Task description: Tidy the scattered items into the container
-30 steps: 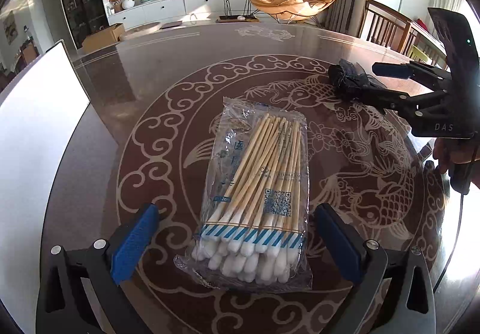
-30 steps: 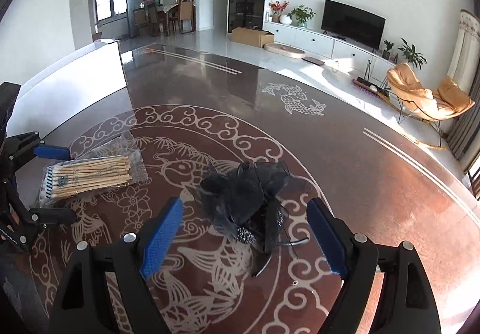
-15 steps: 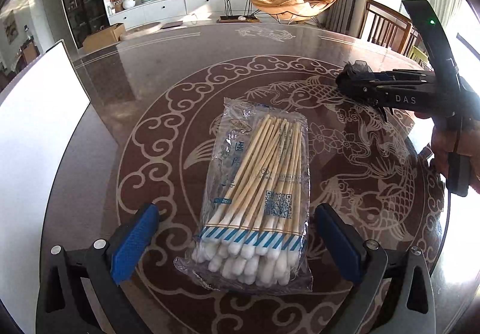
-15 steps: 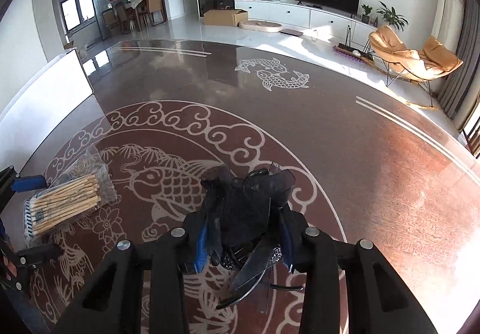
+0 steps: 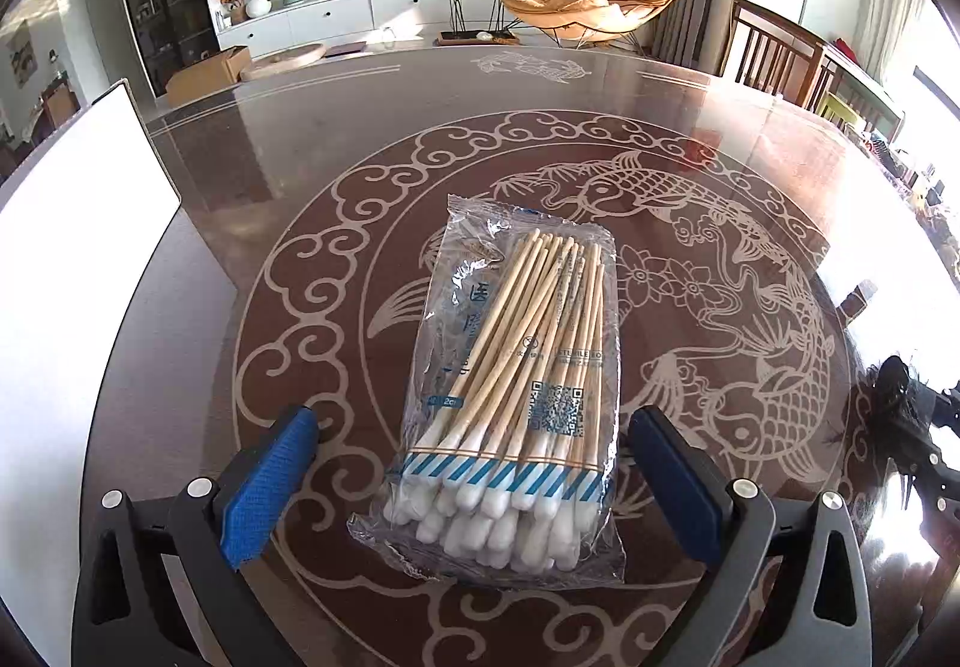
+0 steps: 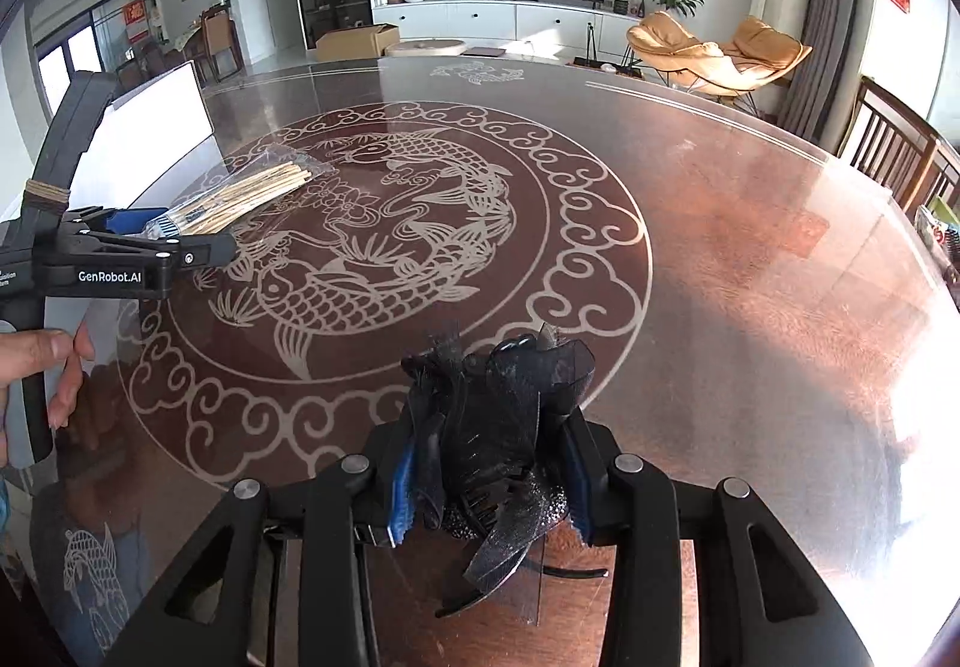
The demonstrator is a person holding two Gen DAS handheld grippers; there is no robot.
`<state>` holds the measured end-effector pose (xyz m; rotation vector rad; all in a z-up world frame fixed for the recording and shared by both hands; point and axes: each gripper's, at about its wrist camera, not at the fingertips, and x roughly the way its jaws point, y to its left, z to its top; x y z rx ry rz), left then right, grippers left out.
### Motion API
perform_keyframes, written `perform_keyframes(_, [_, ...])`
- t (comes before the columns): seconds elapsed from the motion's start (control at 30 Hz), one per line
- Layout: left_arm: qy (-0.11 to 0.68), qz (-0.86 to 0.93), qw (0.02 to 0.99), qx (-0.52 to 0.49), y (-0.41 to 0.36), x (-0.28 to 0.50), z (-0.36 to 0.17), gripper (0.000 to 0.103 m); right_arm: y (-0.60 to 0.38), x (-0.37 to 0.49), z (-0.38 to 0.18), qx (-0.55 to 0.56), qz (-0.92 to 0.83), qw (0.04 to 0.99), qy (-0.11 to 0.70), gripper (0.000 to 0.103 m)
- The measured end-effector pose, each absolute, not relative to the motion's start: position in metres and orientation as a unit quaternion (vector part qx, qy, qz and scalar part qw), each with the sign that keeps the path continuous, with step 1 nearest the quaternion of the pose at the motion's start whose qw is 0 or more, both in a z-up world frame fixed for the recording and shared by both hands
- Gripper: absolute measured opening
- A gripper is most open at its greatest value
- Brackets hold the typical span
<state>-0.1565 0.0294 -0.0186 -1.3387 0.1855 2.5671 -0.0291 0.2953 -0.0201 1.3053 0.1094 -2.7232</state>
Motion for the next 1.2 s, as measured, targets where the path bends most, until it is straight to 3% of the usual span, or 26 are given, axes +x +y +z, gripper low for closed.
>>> perform_keyframes(0.27, [0.050, 0.884, 0.088, -0.456, 0.045, -0.172, -0.019, 0.102, 0.299, -0.023, -0.020, 0.432, -0.900, 0.054, 0.029, 0.041])
perform_keyframes(0.3, [0.051, 0.886, 0.092, -0.451, 0.047, -0.168, -0.017, 0.097, 0.299, -0.022, -0.021, 0.431, -0.900, 0.053, 0.027, 0.041])
perform_keyframes(0.37, [0.063, 0.890, 0.109, -0.438, 0.054, -0.157, -0.014, 0.068, 0.301, -0.022, -0.020, 0.432, -0.901, 0.047, 0.019, 0.041])
perform_keyframes(0.43, [0.072, 0.891, 0.124, -0.430, 0.061, -0.143, -0.012, 0.052, 0.304, -0.017, -0.020, 0.432, -0.901, 0.042, 0.016, 0.041])
perform_keyframes(0.67, [0.081, 0.884, 0.170, -0.428, 0.087, -0.057, -0.010, 0.049, 0.322, 0.028, -0.019, 0.432, -0.901, 0.029, 0.022, 0.041])
perform_keyframes(0.9, [0.086, 0.888, 0.171, -0.419, 0.114, 0.016, -0.010, 0.049, 0.330, 0.063, -0.018, 0.423, -0.906, 0.009, 0.017, 0.041])
perform_keyframes(0.97, [0.081, 0.888, 0.166, -0.421, 0.112, 0.014, -0.011, 0.054, 0.327, 0.065, -0.016, 0.420, -0.907, 0.003, 0.033, 0.041])
perform_keyframes(1.0, [0.080, 0.887, 0.165, -0.424, 0.113, 0.013, -0.012, 0.057, 0.326, 0.065, -0.016, 0.419, -0.907, 0.002, 0.037, 0.041])
perform_keyframes(1.03, [0.081, 0.884, 0.163, -0.430, 0.114, 0.011, -0.013, 0.075, 0.328, 0.065, -0.016, 0.419, -0.907, 0.002, 0.036, 0.042])
perform_keyframes(1.07, [0.084, 0.878, 0.161, -0.443, 0.116, 0.008, -0.017, 0.103, 0.330, 0.065, -0.016, 0.422, -0.906, 0.000, 0.028, 0.048])
perform_keyframes(1.2, [0.080, 0.874, 0.158, -0.453, 0.115, 0.007, -0.020, 0.103, 0.342, 0.061, -0.017, 0.428, -0.904, 0.006, -0.007, 0.061])
